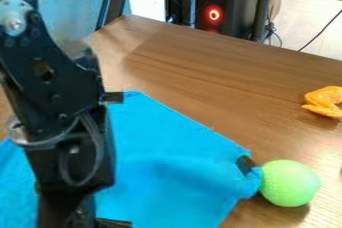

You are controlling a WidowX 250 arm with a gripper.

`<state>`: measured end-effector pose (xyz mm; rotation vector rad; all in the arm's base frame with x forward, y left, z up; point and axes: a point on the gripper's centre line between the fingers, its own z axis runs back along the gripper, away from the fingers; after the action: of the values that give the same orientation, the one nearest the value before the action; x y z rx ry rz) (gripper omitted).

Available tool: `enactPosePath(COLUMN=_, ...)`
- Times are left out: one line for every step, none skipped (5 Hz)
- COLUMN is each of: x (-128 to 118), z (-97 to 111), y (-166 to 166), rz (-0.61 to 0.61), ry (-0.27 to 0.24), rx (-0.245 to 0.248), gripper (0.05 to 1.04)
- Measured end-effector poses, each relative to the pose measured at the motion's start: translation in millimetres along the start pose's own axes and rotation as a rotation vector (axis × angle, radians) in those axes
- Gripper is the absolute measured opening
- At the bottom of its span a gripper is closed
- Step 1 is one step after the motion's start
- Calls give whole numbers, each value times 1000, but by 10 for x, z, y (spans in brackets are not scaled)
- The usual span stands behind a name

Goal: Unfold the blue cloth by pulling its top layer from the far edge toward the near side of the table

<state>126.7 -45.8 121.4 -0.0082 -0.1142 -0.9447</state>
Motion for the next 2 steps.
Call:
enactPosePath(x=-75, z=79, y=-44, rz=-51, ry=-12, rx=-6, gripper=76)
enactPosePath(x=-51, z=194, y=18, rz=-31, ry=-24, rx=-18, gripper=227)
